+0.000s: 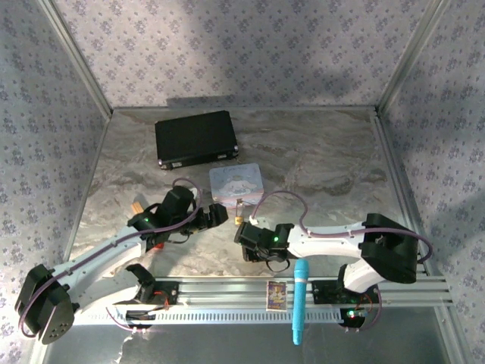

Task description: Unlock a padlock with a key

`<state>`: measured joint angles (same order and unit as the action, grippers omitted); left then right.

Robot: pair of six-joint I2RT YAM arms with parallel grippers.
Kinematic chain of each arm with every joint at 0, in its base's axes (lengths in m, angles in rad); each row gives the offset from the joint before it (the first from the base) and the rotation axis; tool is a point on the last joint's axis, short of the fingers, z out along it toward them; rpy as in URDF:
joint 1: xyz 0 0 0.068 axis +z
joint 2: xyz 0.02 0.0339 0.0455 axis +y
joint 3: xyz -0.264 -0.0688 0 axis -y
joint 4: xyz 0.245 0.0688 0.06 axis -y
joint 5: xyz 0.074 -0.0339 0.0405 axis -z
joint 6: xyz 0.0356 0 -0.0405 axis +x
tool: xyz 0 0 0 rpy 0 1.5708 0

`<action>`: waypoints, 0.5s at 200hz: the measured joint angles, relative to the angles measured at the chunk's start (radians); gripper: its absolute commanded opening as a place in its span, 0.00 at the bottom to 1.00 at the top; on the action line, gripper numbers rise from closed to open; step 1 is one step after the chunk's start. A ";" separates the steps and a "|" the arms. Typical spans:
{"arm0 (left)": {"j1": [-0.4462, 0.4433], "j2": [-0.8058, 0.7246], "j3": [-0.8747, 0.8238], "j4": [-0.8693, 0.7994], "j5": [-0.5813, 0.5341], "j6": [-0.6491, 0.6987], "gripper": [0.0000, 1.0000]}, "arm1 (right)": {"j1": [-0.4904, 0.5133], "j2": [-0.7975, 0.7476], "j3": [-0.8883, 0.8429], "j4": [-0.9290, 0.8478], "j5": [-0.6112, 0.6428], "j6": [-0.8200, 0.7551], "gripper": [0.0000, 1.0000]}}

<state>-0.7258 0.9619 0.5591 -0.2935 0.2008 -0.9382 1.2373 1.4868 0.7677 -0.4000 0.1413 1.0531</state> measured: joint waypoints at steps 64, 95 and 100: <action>-0.004 -0.004 -0.005 0.002 -0.014 -0.027 1.00 | 0.021 0.039 0.001 0.001 -0.007 0.018 0.28; -0.008 -0.006 -0.006 0.002 -0.031 -0.040 1.00 | 0.022 0.047 0.005 -0.002 -0.005 0.025 0.27; -0.008 -0.006 -0.006 0.002 -0.033 -0.041 1.00 | 0.022 0.048 0.005 -0.002 -0.005 0.026 0.26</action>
<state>-0.7334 0.9554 0.5526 -0.2913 0.1677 -0.9791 1.2594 1.5345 0.7731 -0.4015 0.1360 1.0794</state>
